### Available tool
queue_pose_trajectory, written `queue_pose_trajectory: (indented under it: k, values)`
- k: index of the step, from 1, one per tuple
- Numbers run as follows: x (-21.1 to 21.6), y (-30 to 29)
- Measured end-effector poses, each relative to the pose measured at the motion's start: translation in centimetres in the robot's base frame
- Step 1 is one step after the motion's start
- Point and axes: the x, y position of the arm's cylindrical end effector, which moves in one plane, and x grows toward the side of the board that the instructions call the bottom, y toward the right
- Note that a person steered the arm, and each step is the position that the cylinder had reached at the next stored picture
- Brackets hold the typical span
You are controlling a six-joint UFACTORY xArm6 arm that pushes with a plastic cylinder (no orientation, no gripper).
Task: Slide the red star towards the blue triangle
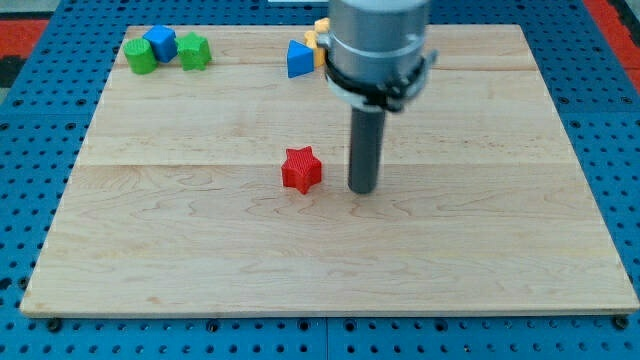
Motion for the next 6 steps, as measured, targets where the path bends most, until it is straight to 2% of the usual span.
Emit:
queue_pose_trajectory:
  k: [1,2,3,4,5,6]
  values:
    - [2.4,-5.2]
    - [-4.7,-8.3]
    - [-8.8,-7.2]
    - [-8.7,-6.2]
    - [-8.5,-1.9]
    - [-10.7,-4.2]
